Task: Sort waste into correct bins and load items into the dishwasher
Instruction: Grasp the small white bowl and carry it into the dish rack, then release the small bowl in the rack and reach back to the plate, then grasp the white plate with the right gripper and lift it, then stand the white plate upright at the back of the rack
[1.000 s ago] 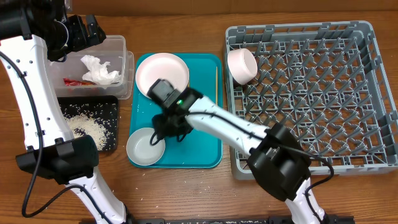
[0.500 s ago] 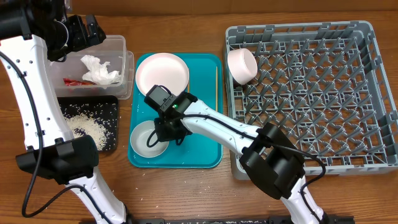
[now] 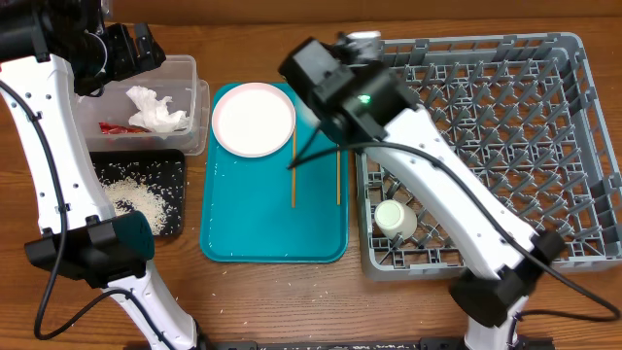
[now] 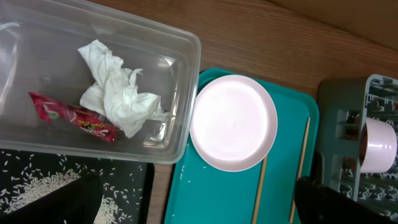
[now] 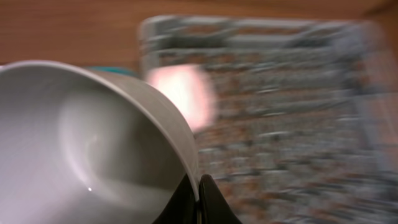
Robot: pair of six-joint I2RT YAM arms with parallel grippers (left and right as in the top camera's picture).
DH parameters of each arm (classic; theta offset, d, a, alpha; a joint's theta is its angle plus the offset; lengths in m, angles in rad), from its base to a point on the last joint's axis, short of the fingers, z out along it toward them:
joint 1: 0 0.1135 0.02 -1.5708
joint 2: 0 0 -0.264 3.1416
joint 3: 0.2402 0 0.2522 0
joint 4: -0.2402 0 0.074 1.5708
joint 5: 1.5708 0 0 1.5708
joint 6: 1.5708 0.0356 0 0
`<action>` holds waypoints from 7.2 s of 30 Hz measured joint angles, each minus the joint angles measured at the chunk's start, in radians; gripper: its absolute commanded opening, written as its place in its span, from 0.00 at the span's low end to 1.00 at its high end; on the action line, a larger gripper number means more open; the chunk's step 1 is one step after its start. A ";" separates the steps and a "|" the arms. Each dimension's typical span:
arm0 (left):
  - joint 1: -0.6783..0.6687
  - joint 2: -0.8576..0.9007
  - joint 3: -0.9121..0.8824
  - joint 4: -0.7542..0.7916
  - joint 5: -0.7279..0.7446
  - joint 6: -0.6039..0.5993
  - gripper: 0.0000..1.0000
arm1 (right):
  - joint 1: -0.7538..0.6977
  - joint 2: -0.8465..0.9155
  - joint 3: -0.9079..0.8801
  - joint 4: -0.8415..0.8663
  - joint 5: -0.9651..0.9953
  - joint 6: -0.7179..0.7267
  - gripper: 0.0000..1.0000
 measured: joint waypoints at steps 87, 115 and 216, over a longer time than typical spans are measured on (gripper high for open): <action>0.000 0.000 0.000 0.000 0.000 0.000 1.00 | 0.114 0.132 -0.505 -0.105 0.143 -0.058 1.00; 0.000 0.000 0.000 0.000 0.000 0.000 1.00 | -0.027 0.192 -0.251 0.787 -0.689 0.041 0.56; 0.000 0.000 0.000 0.000 0.000 0.000 1.00 | -0.392 0.223 -0.060 0.363 0.233 -0.532 0.36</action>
